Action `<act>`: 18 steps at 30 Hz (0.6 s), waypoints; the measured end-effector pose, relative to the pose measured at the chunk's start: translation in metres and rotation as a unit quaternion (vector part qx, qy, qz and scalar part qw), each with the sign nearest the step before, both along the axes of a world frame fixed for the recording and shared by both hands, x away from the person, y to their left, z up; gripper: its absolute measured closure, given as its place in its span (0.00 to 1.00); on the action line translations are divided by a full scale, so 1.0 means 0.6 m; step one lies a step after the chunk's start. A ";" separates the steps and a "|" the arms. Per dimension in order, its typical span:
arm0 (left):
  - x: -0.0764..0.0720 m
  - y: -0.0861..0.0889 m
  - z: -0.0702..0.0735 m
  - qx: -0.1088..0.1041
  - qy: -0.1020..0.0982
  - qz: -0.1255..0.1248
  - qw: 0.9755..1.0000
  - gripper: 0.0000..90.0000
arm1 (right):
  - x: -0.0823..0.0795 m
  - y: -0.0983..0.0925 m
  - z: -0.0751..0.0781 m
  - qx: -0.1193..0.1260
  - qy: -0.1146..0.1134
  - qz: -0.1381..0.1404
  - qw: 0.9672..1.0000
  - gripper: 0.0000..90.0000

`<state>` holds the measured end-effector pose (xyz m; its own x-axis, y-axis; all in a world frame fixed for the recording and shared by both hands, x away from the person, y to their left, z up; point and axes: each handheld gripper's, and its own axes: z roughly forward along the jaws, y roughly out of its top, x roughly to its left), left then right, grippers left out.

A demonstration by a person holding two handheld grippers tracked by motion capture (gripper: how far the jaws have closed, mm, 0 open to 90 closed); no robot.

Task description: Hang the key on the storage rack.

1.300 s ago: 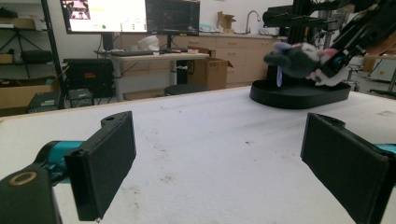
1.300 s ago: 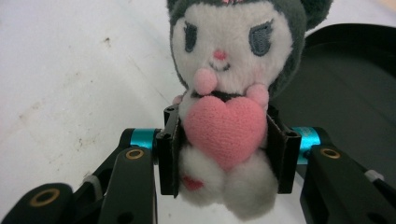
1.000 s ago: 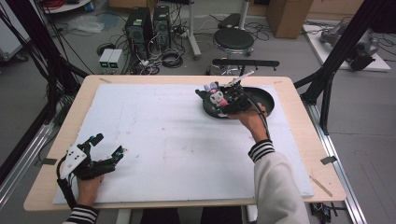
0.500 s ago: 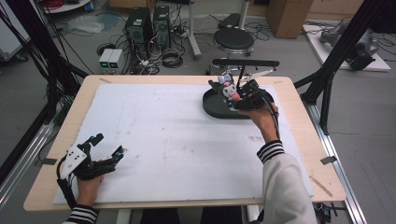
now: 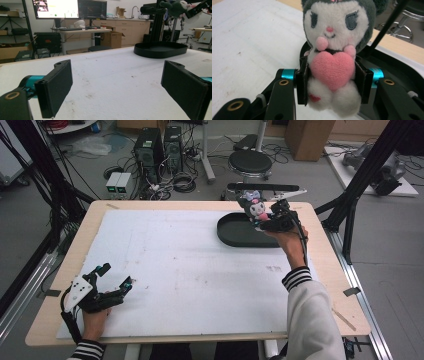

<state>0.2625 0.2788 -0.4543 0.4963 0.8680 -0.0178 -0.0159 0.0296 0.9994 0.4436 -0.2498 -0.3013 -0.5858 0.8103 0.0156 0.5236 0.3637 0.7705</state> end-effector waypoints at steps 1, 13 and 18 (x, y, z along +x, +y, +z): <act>0.000 0.000 0.000 0.001 0.000 0.000 1.000 0.12 | 0.001 -0.002 0.003 0.002 -0.001 -0.003 1.000 0.61; 0.000 0.001 0.000 0.000 0.000 0.000 1.000 0.12 | 0.018 -0.020 0.025 0.008 -0.007 -0.035 0.999 0.61; 0.000 0.001 0.000 -0.001 0.001 0.000 1.000 0.12 | 0.027 -0.025 0.025 0.010 -0.004 -0.042 0.999 0.61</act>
